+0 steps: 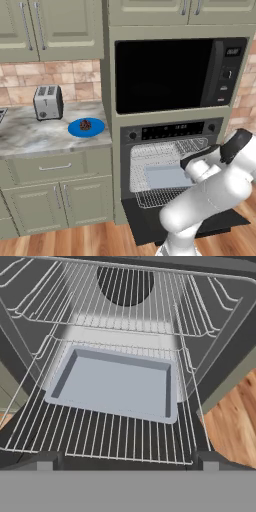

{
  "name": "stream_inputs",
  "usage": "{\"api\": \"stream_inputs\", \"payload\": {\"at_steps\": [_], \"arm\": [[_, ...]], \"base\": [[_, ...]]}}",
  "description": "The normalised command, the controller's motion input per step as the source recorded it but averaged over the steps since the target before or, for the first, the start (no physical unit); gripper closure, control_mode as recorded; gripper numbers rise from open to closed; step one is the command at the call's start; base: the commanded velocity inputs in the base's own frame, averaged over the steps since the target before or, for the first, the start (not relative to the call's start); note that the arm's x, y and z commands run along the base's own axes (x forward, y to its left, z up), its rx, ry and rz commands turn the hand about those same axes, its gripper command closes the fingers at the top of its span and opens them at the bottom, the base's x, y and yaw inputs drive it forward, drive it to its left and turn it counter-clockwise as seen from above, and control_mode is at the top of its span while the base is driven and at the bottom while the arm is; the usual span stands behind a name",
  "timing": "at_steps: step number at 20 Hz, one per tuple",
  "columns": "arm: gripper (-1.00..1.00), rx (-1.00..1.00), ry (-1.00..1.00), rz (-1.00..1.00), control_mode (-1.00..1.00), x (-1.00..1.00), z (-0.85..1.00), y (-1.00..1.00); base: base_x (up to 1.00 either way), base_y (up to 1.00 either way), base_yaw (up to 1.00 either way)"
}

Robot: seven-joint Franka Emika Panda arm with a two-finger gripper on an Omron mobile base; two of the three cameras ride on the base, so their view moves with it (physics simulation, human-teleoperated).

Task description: Take the baked cake out of the oven and place it on the plate for cooling. Then close the oven door.

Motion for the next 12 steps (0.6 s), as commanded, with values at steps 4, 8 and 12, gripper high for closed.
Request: {"api": "stream_inputs", "payload": {"at_steps": [4, 8, 12], "arm": [[-1.00, 0.00, 0.03, 0.00, -1.00, 0.03, -0.34, 0.00], [-1.00, 0.00, 0.10, 0.00, -1.00, 0.00, -0.34, 0.04], [-1.00, 0.00, 0.07, 0.00, -1.00, 0.00, -0.37, 0.01]], "base": [[0.00, 0.00, 0.00], [0.00, 0.00, 0.00], [0.00, 0.00, 0.00]]}}
